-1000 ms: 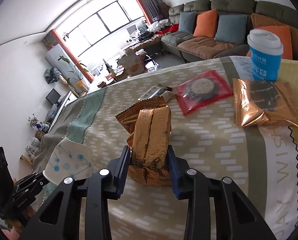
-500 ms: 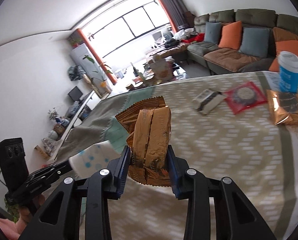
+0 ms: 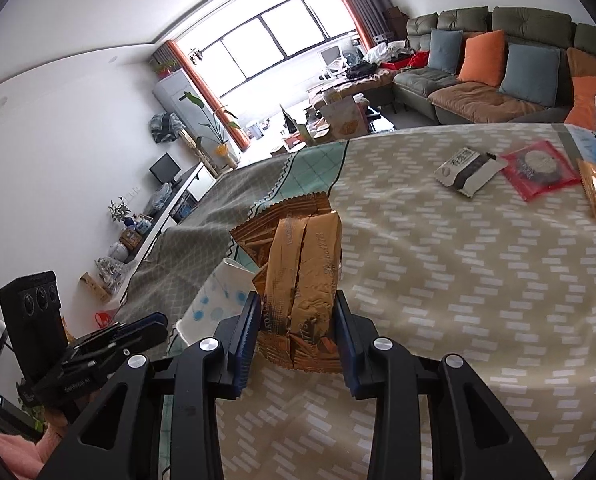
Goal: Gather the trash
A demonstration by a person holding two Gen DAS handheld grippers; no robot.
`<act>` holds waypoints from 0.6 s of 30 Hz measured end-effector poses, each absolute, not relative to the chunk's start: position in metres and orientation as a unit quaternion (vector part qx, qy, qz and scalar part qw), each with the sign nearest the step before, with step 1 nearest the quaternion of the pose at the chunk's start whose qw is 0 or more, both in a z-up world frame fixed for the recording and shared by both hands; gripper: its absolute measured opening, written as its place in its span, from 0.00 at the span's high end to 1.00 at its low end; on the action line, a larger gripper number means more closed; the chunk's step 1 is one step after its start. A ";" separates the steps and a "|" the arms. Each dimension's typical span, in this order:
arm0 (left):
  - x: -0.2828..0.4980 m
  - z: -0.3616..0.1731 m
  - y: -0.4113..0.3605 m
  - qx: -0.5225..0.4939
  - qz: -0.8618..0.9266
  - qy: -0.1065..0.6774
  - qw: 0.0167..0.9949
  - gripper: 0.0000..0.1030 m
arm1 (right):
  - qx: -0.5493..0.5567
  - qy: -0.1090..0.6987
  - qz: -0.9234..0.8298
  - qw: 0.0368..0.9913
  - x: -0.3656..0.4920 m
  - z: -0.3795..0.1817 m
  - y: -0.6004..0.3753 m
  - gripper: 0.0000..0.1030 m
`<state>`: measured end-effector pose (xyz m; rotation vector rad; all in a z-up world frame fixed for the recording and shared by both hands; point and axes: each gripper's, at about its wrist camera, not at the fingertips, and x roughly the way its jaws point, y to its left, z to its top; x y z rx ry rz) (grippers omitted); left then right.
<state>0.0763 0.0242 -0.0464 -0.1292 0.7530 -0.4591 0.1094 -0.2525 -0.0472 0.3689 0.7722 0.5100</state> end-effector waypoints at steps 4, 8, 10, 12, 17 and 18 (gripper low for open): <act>0.085 -0.053 0.020 -0.042 -0.218 0.370 0.902 0.59 | 0.181 0.374 0.241 0.877 0.112 -0.049 -0.252 0.65; 0.099 -0.058 0.011 -0.031 -0.226 0.384 0.895 0.55 | 0.183 0.377 0.242 0.875 0.115 -0.050 -0.250 0.65; 0.103 -0.058 0.009 -0.027 -0.232 0.390 0.891 0.55 | 0.183 0.376 0.240 0.876 0.114 -0.049 -0.249 0.65; 0.103 -0.055 0.006 -0.018 -0.230 0.385 0.894 0.55 | 0.184 0.376 0.241 0.876 0.117 -0.049 -0.249 0.65; 0.112 -0.051 0.003 -0.006 -0.225 0.386 0.895 0.55 | 0.185 0.375 0.239 0.877 0.122 -0.051 -0.250 0.65; 0.113 -0.051 0.004 -0.004 -0.226 0.386 0.894 0.55 | 0.185 0.375 0.237 0.877 0.124 -0.050 -0.251 0.65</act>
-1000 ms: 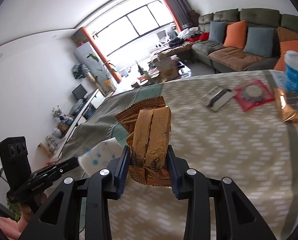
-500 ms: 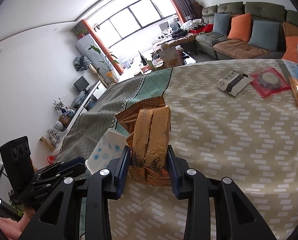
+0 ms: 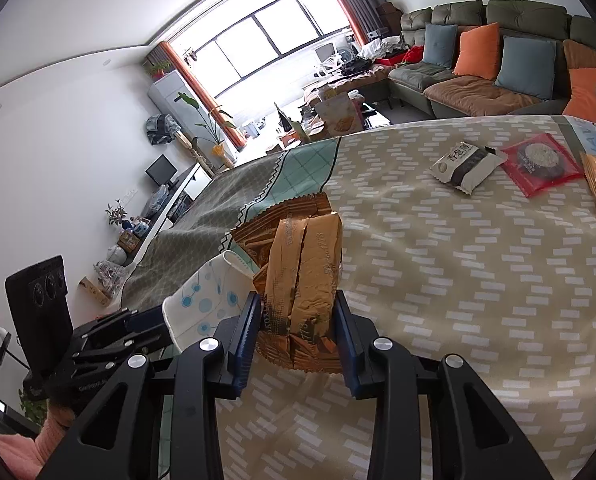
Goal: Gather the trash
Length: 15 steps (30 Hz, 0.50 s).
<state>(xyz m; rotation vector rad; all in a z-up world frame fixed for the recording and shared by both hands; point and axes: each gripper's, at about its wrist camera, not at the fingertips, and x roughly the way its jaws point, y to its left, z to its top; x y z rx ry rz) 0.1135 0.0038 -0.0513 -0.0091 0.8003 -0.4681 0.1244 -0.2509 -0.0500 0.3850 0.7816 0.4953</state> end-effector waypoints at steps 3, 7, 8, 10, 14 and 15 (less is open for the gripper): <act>0.122 -0.053 0.005 -0.009 -0.238 0.396 0.887 0.54 | 0.182 0.375 0.235 0.878 0.126 -0.050 -0.251 0.65; 0.132 -0.056 0.001 -0.022 -0.262 0.405 0.876 0.55 | 0.176 0.378 0.233 0.879 0.128 -0.052 -0.249 0.65; 0.134 -0.056 -0.001 -0.027 -0.271 0.408 0.872 0.55 | 0.172 0.381 0.234 0.878 0.130 -0.053 -0.247 0.65; 0.137 -0.058 -0.002 -0.036 -0.277 0.411 0.868 0.61 | 0.169 0.384 0.237 0.877 0.131 -0.053 -0.243 0.65; 0.138 -0.060 -0.004 -0.052 -0.282 0.414 0.864 0.79 | 0.156 0.385 0.242 0.877 0.131 -0.053 -0.238 0.65; 0.138 -0.061 -0.004 -0.057 -0.283 0.414 0.863 0.82 | 0.156 0.384 0.244 0.877 0.130 -0.052 -0.237 0.65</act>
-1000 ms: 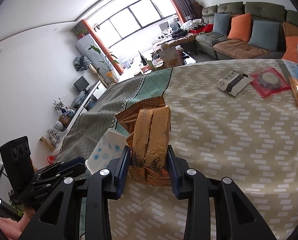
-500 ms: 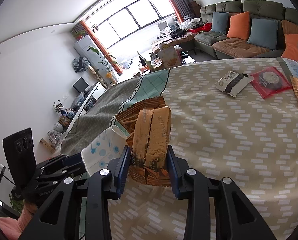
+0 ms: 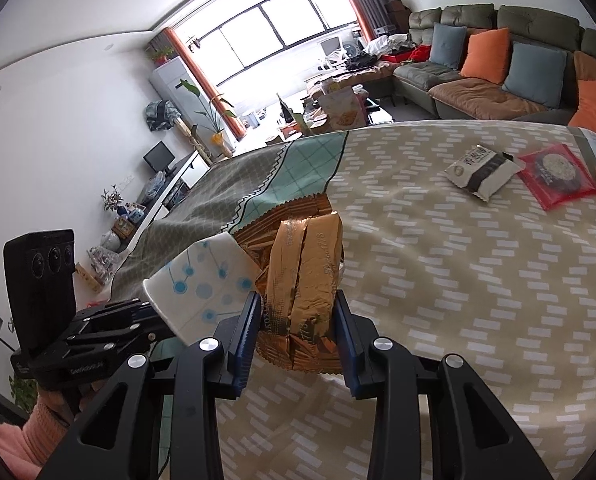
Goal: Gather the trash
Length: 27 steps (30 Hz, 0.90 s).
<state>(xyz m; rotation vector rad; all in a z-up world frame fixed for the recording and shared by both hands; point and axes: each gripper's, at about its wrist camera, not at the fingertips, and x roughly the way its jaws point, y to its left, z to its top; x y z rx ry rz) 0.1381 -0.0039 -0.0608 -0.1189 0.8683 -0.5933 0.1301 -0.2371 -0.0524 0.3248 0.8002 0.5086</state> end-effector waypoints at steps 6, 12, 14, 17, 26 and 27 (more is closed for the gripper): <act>0.131 -0.054 -0.001 -0.073 -0.273 0.394 0.875 0.92 | 0.161 0.378 0.249 0.877 0.129 -0.050 -0.238 0.65; 0.114 -0.043 0.007 -0.073 -0.252 0.368 0.892 0.95 | 0.167 0.367 0.260 0.877 0.123 -0.045 -0.238 0.65; 0.107 -0.038 0.012 -0.073 -0.247 0.360 0.897 0.95 | 0.167 0.362 0.265 0.878 0.120 -0.040 -0.234 0.65; 0.097 -0.033 0.022 -0.075 -0.235 0.353 0.903 0.95 | 0.166 0.354 0.274 0.879 0.113 -0.035 -0.229 0.65; 0.065 -0.023 0.060 -0.083 -0.200 0.334 0.917 0.95 | 0.154 0.340 0.307 0.875 0.096 -0.024 -0.204 0.65; 0.062 -0.023 0.063 -0.086 -0.199 0.334 0.917 0.95 | 0.153 0.340 0.310 0.875 0.095 -0.024 -0.202 0.65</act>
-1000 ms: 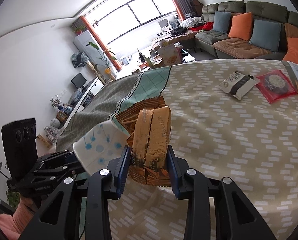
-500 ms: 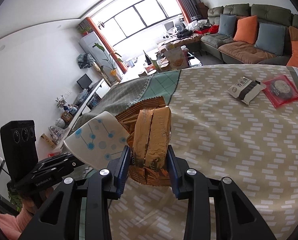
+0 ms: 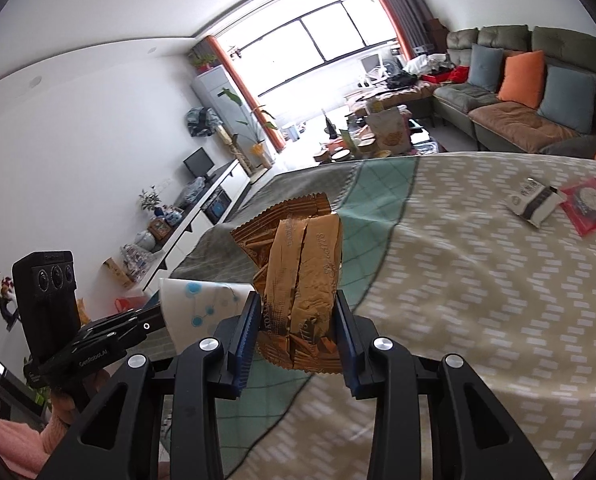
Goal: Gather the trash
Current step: 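Carry the paper cup and copper wrappers with both tools toward the teal basket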
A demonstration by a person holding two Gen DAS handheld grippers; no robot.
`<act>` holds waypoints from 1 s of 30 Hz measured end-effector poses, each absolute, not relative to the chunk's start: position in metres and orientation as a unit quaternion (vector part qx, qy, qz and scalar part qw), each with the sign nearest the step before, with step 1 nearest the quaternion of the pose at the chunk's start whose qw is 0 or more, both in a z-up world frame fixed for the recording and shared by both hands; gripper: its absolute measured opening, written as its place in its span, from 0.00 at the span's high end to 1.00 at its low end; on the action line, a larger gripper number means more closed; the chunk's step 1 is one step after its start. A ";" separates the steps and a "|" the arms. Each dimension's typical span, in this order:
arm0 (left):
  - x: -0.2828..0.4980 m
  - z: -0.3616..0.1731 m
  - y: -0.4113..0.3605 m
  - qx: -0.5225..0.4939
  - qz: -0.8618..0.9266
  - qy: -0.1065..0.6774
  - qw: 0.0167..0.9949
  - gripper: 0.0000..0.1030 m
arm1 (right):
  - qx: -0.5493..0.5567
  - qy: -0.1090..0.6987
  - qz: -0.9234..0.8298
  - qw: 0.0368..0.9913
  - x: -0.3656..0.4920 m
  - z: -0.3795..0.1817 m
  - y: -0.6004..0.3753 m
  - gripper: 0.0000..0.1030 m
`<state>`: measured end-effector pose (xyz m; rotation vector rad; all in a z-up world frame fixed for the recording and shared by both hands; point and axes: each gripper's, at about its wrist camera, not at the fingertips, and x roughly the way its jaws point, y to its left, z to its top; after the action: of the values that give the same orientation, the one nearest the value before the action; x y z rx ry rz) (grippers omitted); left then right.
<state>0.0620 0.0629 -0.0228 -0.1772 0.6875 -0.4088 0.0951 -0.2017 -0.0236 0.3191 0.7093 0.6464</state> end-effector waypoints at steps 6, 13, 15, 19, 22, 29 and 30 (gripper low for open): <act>0.053 -0.027 0.071 -0.085 -0.203 0.342 0.913 0.95 | 0.149 0.346 0.321 0.869 0.094 -0.026 -0.188 0.65; 0.056 -0.041 0.063 -0.063 -0.207 0.360 0.908 0.70 | 0.142 0.362 0.321 0.863 0.097 -0.035 -0.176 0.65; 0.060 -0.045 0.062 -0.064 -0.210 0.365 0.905 0.85 | 0.143 0.364 0.321 0.862 0.098 -0.036 -0.174 0.65; 0.058 -0.046 0.061 -0.055 -0.199 0.360 0.910 0.95 | 0.142 0.367 0.321 0.862 0.100 -0.036 -0.171 0.65; 0.052 -0.041 0.066 -0.058 -0.194 0.350 0.915 0.95 | 0.142 0.365 0.322 0.862 0.100 -0.035 -0.170 0.65; 0.037 -0.027 0.082 -0.065 -0.175 0.328 0.926 0.95 | 0.138 0.353 0.335 0.862 0.095 -0.028 -0.159 0.65; 0.034 -0.025 0.085 -0.065 -0.171 0.325 0.928 0.95 | 0.137 0.352 0.338 0.862 0.094 -0.027 -0.156 0.65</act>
<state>0.0340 0.0852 -0.0248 -0.1340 0.6663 -0.3510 0.0936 -0.1557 -0.0271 0.2880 0.7394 0.7081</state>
